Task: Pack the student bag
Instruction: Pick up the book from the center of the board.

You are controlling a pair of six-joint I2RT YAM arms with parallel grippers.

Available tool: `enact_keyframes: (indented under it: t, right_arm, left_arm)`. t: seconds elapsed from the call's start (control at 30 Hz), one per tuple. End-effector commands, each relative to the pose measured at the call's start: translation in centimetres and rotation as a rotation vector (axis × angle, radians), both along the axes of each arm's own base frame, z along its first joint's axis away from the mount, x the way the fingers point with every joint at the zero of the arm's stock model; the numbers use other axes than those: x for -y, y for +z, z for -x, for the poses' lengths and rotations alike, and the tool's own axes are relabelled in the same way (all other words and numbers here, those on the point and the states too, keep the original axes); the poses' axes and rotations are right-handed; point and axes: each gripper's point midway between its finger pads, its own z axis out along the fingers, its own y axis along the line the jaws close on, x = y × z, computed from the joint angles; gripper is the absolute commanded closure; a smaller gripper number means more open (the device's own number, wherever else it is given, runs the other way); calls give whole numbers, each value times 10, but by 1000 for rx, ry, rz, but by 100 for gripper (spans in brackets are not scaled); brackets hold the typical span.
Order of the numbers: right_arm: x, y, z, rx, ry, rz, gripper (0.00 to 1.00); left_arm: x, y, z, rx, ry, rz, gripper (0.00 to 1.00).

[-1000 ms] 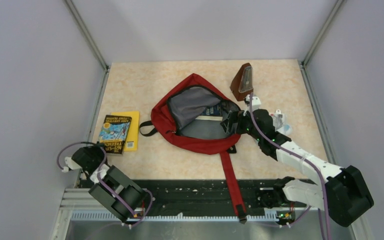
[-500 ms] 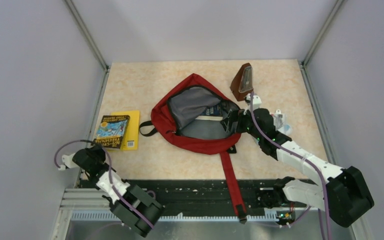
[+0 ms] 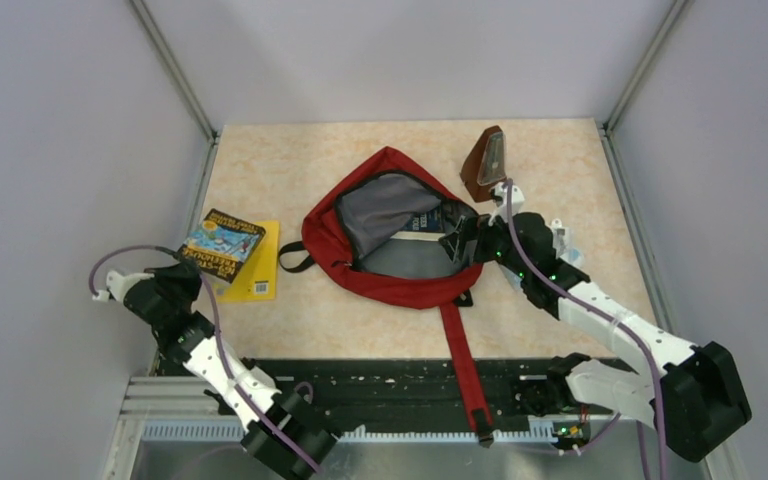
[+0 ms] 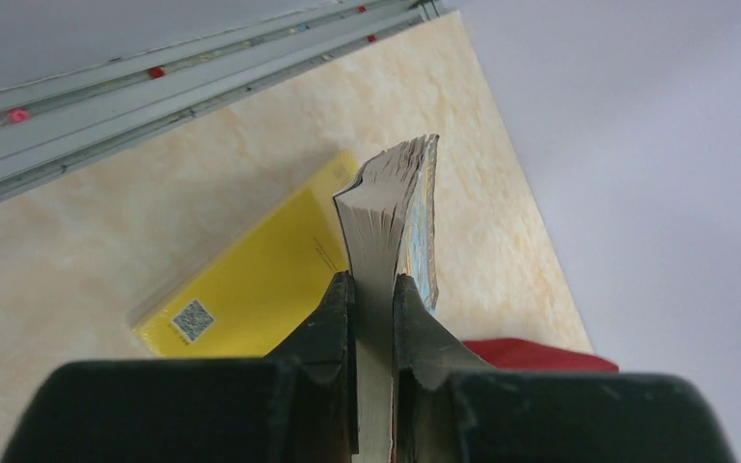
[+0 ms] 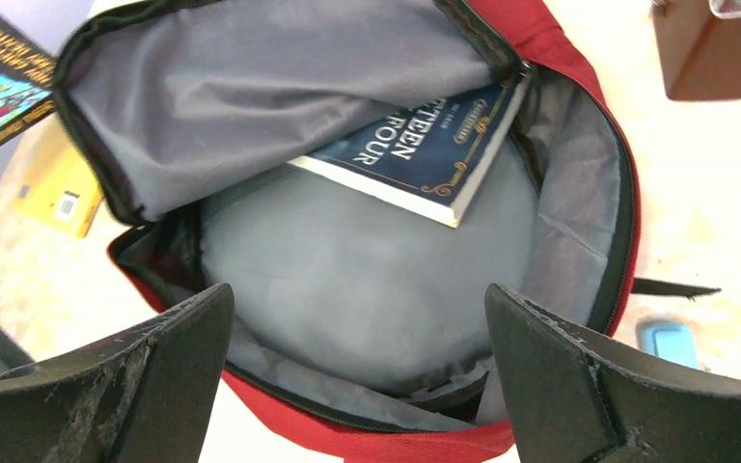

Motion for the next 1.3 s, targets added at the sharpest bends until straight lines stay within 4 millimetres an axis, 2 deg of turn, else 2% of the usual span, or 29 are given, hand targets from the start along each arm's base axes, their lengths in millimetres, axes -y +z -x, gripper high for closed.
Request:
enact_keyframes:
  t: [0.0, 0.17, 0.23, 0.3, 0.4, 0.53, 0.7, 0.9, 1.07, 1.27]
  right_arm:
    - [-13, 60, 1, 144, 100, -63, 1]
    - [-34, 88, 21, 223, 284, -101, 1]
    - [-44, 99, 30, 248, 370, -120, 1]
    - [-54, 109, 41, 273, 471, -140, 1]
    - [-71, 123, 60, 292, 639, -172, 1]
    - [-83, 138, 72, 282, 760, -220, 1]
    - [-85, 162, 72, 348, 773, -230, 1]
    - [-81, 176, 64, 381, 744, -162, 1]
    - [-87, 169, 69, 342, 829, -141, 1]
    - [-100, 137, 93, 176, 1001, -192, 2]
  left_arm:
    - [26, 65, -13, 40, -155, -181, 100]
    - [69, 109, -31, 6, -373, -296, 100]
    - [98, 127, -41, 24, -520, -338, 100]
    - [136, 147, -48, 72, -683, -383, 100]
    - [180, 179, -47, 149, -849, -442, 100]
    - [238, 207, -35, 245, -1097, -455, 100]
    - [299, 201, -14, 255, -1369, -487, 100]
    - [352, 184, 9, 275, -1634, -475, 100]
    - [390, 180, 25, 319, -1808, -480, 100]
    - [414, 186, 37, 415, -1905, -482, 100]
